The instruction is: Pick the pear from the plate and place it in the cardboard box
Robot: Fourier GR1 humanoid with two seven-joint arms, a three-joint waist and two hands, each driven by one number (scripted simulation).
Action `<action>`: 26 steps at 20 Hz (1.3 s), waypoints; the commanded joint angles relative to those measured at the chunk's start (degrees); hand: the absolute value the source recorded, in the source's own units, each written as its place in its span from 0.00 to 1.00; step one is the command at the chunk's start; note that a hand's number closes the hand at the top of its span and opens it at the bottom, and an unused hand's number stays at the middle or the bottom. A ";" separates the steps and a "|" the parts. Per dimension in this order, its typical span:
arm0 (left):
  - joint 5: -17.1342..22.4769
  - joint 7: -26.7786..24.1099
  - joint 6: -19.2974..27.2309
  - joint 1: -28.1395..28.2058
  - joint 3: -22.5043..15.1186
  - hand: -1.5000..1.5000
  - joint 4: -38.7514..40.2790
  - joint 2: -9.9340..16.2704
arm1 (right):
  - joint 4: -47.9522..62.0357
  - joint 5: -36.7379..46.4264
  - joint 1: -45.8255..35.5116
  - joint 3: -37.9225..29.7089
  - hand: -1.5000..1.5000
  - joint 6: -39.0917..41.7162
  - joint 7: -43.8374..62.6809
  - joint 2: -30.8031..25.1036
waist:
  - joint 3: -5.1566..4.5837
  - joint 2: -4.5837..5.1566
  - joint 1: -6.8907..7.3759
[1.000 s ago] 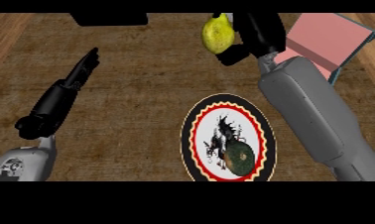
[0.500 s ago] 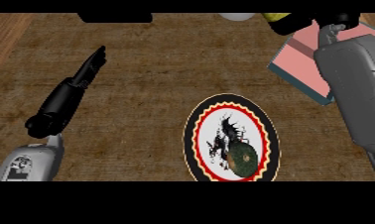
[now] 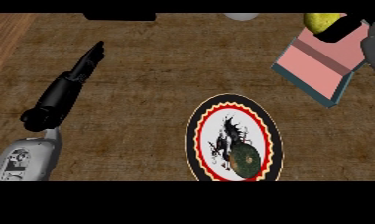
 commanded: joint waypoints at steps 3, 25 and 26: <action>0.18 0.65 -0.94 1.62 -0.34 0.50 -2.74 0.03 | 13.61 0.50 -1.94 -0.63 1.00 6.78 -9.09 -3.88 | 0.04 0.08 0.83; -1.97 0.09 1.04 0.48 -1.79 0.50 -0.14 -3.15 | 30.43 -28.52 -7.83 -31.62 0.00 11.38 -26.37 -5.44 | 0.20 0.23 -0.24; -2.04 -0.32 0.42 0.26 -1.32 0.50 -0.98 -1.91 | 31.80 -28.79 -7.68 -32.27 0.00 9.85 -25.64 -5.27 | 0.19 0.49 0.90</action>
